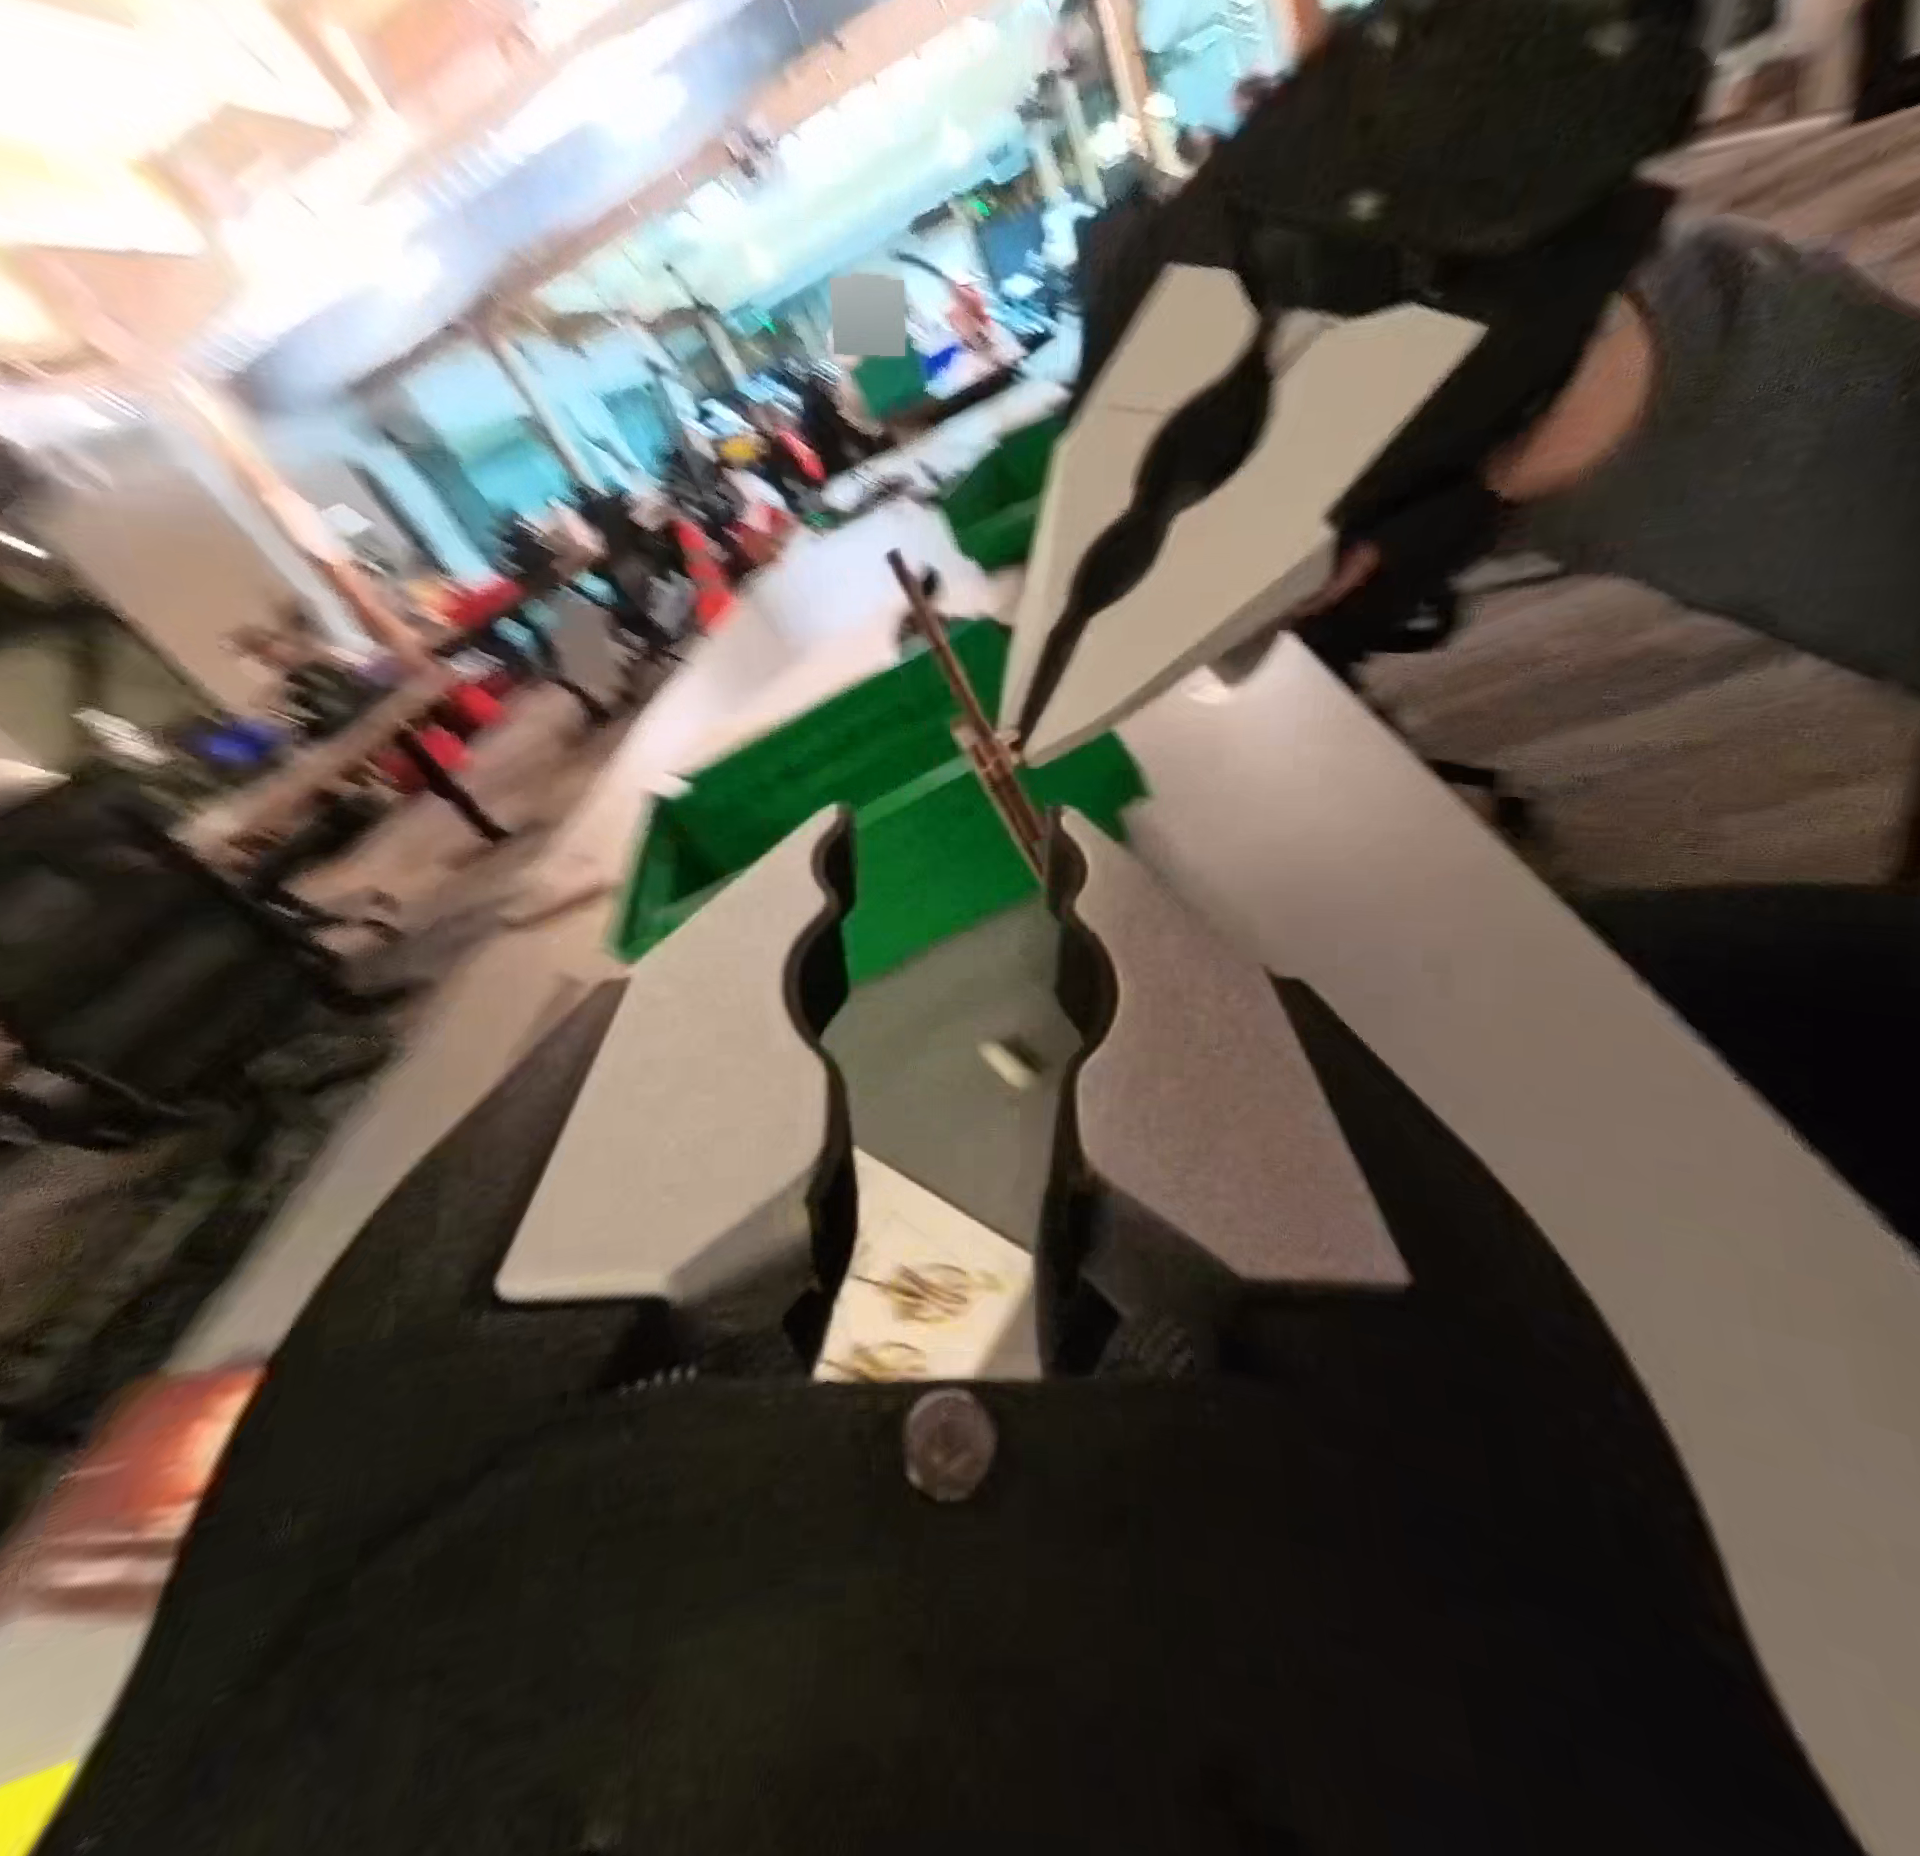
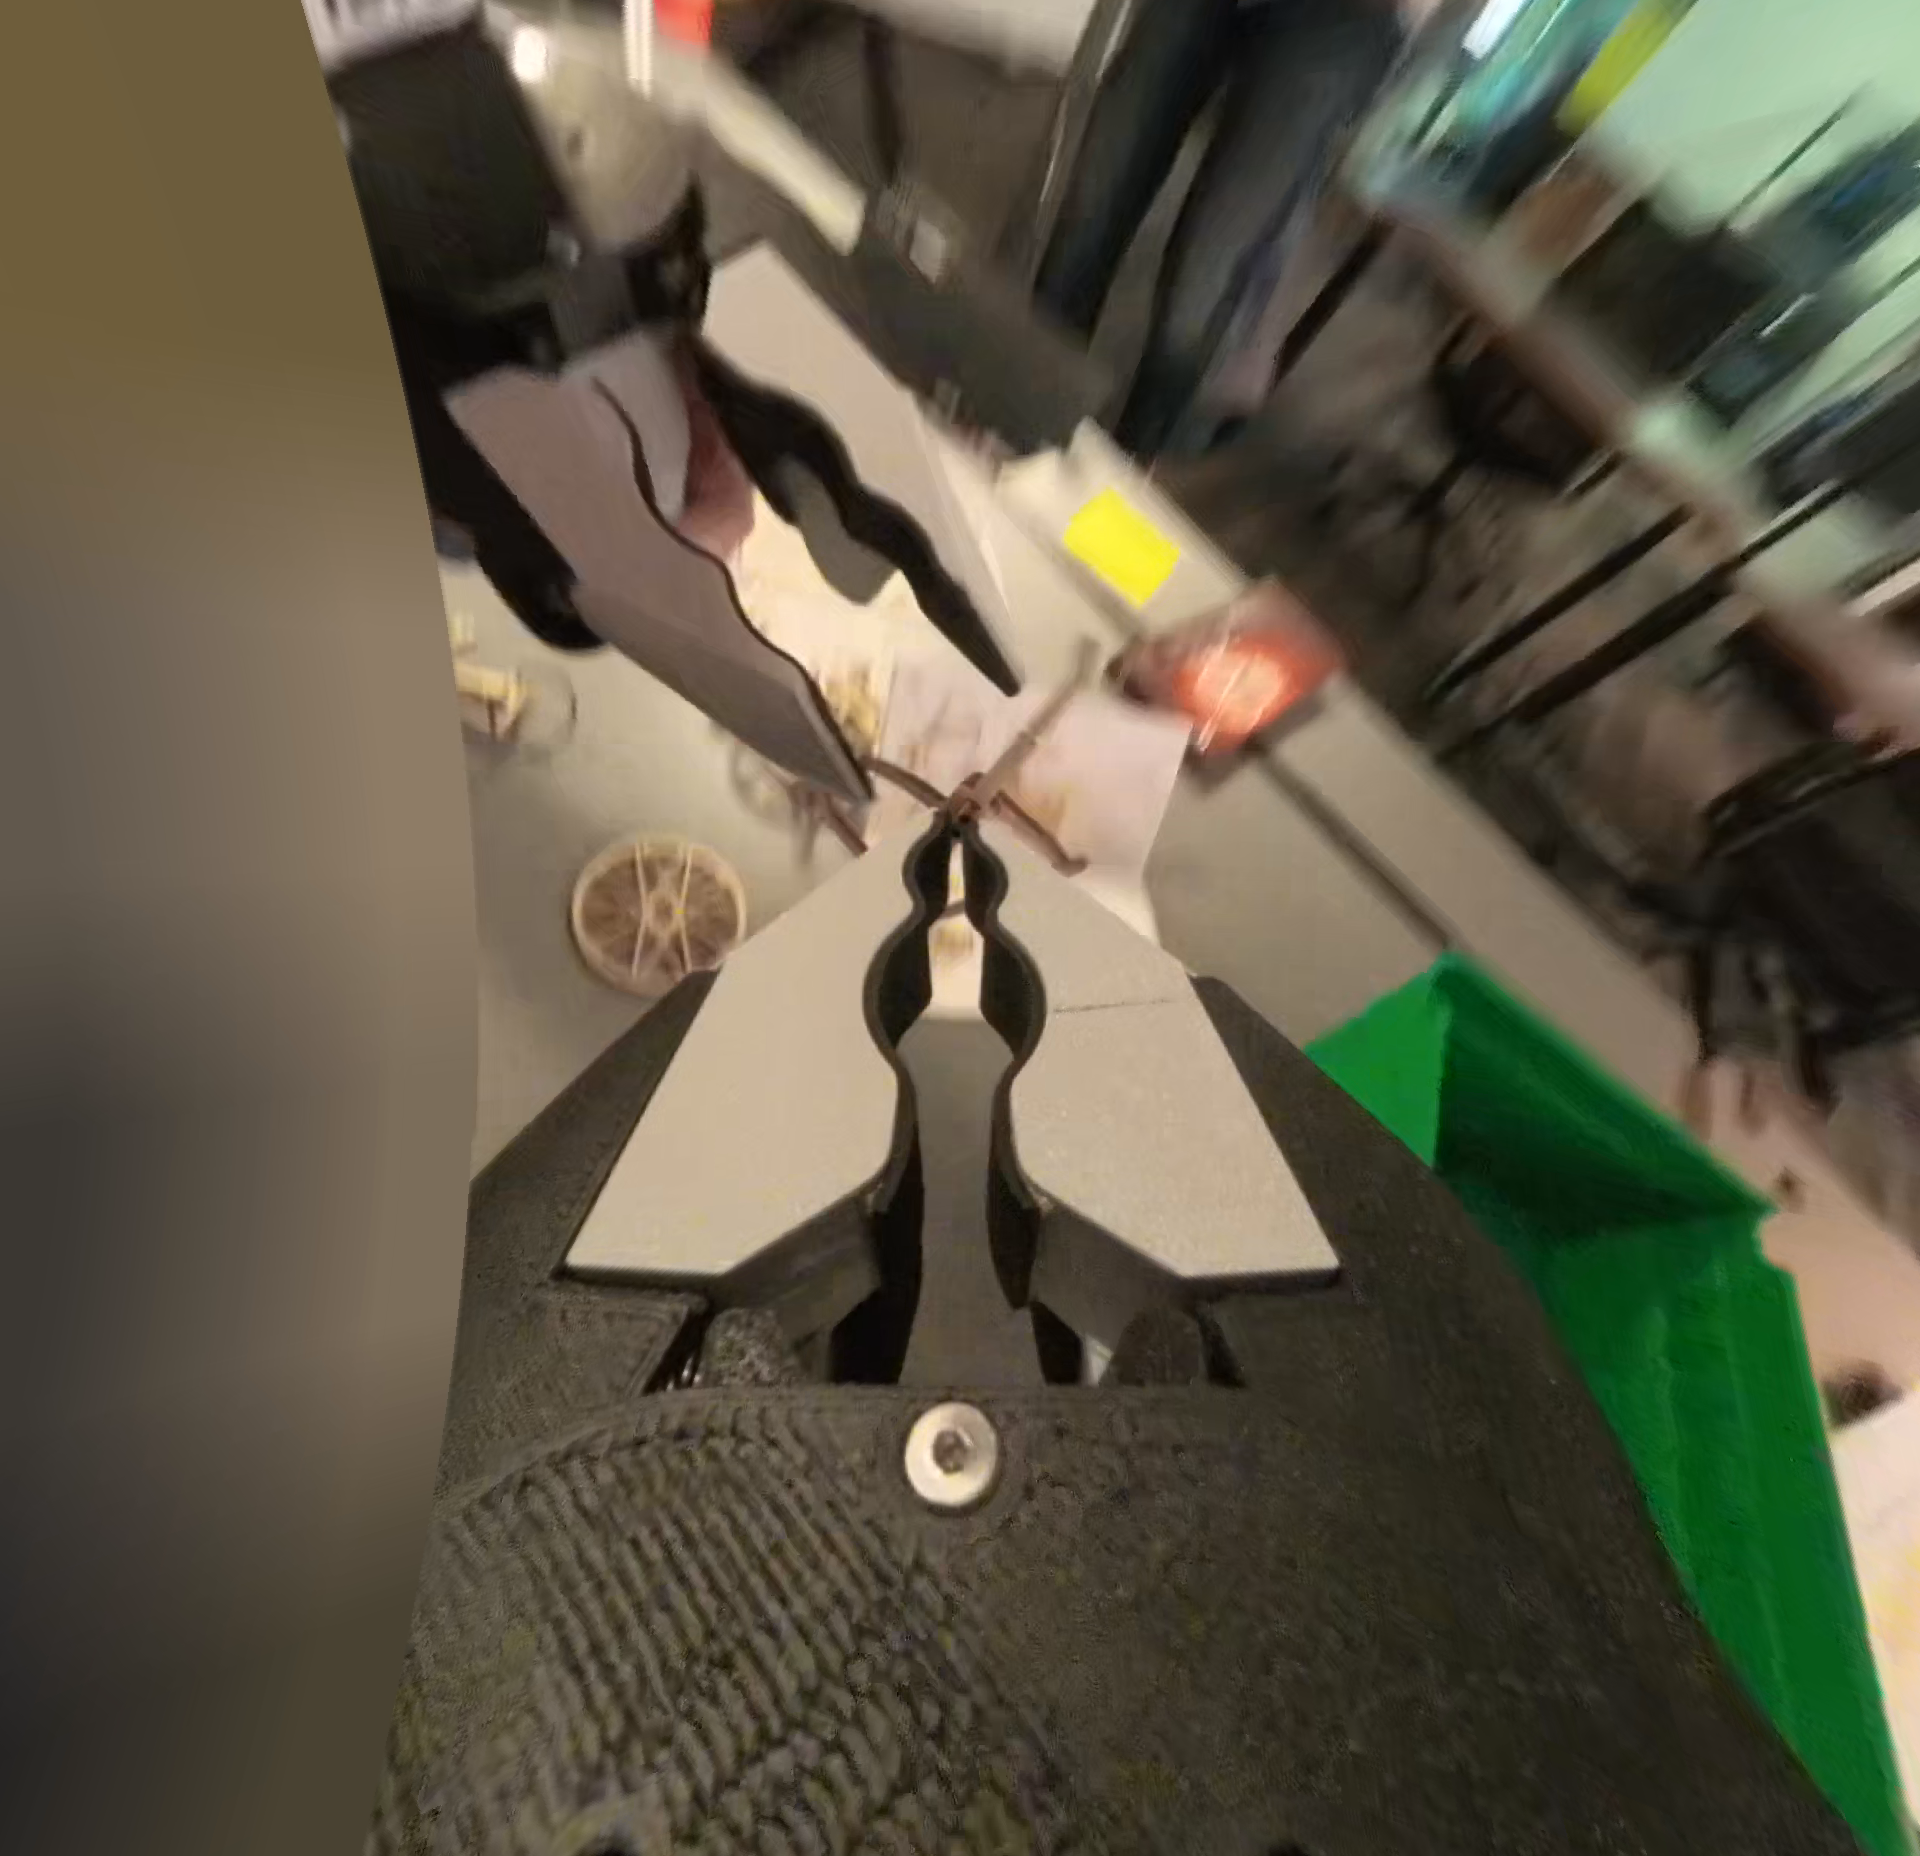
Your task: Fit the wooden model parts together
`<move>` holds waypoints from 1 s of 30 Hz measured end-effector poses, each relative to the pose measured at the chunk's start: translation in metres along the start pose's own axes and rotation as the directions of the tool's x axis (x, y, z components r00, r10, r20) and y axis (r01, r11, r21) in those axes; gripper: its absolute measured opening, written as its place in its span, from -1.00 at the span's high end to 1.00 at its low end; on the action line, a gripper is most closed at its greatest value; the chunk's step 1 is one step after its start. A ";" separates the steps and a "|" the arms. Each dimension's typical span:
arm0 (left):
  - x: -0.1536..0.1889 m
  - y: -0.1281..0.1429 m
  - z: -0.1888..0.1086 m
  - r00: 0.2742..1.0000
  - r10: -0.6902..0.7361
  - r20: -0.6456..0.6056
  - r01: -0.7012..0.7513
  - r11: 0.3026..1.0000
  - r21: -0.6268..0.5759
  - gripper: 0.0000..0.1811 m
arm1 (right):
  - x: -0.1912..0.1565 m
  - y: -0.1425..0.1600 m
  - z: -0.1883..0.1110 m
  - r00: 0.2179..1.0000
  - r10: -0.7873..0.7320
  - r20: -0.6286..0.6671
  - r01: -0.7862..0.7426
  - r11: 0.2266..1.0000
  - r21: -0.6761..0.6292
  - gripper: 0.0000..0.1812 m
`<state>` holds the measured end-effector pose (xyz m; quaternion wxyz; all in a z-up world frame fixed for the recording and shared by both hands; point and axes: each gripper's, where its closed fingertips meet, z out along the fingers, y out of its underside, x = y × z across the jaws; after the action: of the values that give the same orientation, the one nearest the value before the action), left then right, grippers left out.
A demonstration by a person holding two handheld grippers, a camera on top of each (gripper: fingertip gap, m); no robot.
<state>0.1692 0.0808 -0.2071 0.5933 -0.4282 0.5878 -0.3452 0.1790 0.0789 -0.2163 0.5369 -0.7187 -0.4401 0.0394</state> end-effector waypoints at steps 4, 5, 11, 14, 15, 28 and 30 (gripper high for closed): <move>0.013 0.045 0.020 0.938 -0.295 -0.184 0.282 0.955 -0.095 0.58 | -0.002 0.069 0.012 0.974 -0.056 0.218 0.131 0.928 -0.350 1.00; 0.012 0.053 0.023 0.920 -0.338 -0.198 0.324 0.941 -0.103 0.61 | -0.009 0.087 0.013 0.957 -0.029 0.290 0.157 0.890 -0.428 1.00; 0.042 0.113 0.036 0.859 -0.413 -0.304 0.329 0.899 -0.291 0.59 | -0.038 0.173 0.026 0.841 0.090 0.534 0.360 0.644 -0.675 1.00; 0.066 0.139 0.039 0.864 -0.374 -0.336 0.221 0.883 -0.414 0.59 | -0.049 0.181 0.037 0.813 0.086 0.575 0.388 0.657 -0.647 1.00; 0.070 0.145 0.040 0.876 -0.347 -0.334 0.181 0.880 -0.439 0.59 | -0.050 0.181 0.041 0.816 0.071 0.573 0.383 0.676 -0.629 1.00; 0.095 0.178 0.037 0.892 -0.262 -0.367 -0.002 0.813 -0.583 0.85 | -0.067 0.171 0.050 0.886 0.184 0.425 0.019 0.903 -0.430 0.80; 0.098 0.178 0.037 0.883 -0.277 -0.379 0.005 0.814 -0.581 0.91 | -0.065 0.169 0.044 0.894 0.247 0.373 -0.096 0.921 -0.379 0.68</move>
<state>0.1964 0.0658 -0.4109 0.2605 -0.5368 0.7488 -0.2888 0.2154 0.0612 -0.3982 0.2889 -0.8143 -0.4774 0.1596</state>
